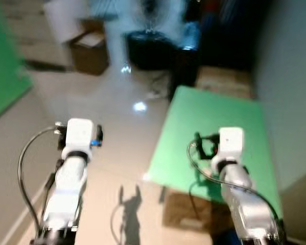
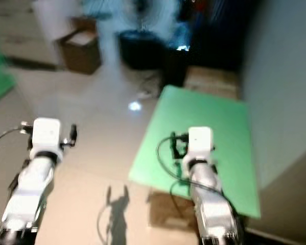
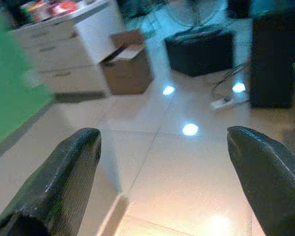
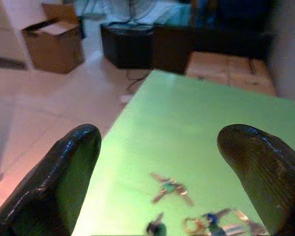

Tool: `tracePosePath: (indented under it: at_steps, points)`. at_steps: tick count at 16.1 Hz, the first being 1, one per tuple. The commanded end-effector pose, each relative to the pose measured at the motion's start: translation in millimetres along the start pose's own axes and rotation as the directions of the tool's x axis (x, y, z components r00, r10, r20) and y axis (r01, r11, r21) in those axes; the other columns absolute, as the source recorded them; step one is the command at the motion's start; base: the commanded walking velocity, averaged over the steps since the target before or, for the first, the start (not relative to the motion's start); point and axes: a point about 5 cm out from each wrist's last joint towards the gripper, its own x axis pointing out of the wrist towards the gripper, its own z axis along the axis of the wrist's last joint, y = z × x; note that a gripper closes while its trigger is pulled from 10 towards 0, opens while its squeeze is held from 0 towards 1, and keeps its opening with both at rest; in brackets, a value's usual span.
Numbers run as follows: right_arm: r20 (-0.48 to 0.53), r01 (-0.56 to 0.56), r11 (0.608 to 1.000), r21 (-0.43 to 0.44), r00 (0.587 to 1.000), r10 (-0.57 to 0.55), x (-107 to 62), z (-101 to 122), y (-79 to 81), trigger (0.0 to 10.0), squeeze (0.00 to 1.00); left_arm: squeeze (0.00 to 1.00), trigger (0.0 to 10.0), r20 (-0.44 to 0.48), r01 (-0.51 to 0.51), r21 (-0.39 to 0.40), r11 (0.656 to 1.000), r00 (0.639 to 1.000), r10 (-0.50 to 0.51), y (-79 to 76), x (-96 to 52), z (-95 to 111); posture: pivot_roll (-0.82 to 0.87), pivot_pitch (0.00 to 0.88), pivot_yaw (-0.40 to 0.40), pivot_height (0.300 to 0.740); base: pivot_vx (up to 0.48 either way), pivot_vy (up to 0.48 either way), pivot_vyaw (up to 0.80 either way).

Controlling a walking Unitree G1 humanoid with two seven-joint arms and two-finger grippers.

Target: Hang keys on a hook

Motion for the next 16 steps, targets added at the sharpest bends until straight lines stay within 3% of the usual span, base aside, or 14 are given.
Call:
tracePosePath:
  at_steps: [1, 7, 12, 14, 16]
  points:
    - [-0.030, 0.063, 0.998, -0.012, 0.998, -0.064, -4.0, -7.3, -17.8, 10.0, 0.00, 0.00, 10.0, 0.040, 0.050, -0.004, 0.999, 0.998, -0.050, -15.3, 1.6, 9.7, -0.03, 0.000, 0.007, 0.740, 0.000, 0.000, 0.00]
    - [-0.053, 0.074, 0.997, 0.011, 0.996, -0.074, -5.6, -11.9, -19.1, 10.0, 0.00, 0.00, 10.0, 0.030, 0.064, 0.007, 0.998, 0.997, -0.064, -12.1, 0.4, 5.5, -0.03, 0.000, 0.004, 0.740, 0.000, 0.000, 0.00]
    - [-0.216, 0.064, 0.998, -0.013, 0.974, -0.065, -6.7, -36.1, -21.3, 10.0, 0.00, 0.00, 10.0, 0.042, 0.134, 0.014, 0.991, 0.990, -0.135, -13.8, 0.2, 4.8, -0.04, 0.000, 0.014, 0.740, 0.000, 0.000, 0.00]
    - [-0.234, -0.020, 0.998, -0.066, 0.972, 0.004, -3.7, -42.3, -15.6, 10.0, 0.00, 0.00, 10.0, 0.046, 0.158, 0.012, 0.987, 0.986, -0.158, -16.0, -0.2, 3.2, -0.04, 0.000, 0.025, 0.740, 0.000, 0.000, 0.00]
    - [-0.315, -0.074, 0.994, -0.075, 0.948, 0.046, 9.2, -60.5, -11.0, 10.0, 0.00, 0.00, 10.0, 0.016, 0.252, 0.058, 0.966, 0.967, -0.254, -22.7, -2.0, -8.4, -0.04, 0.003, 0.048, 0.740, 0.000, 0.000, 0.00]
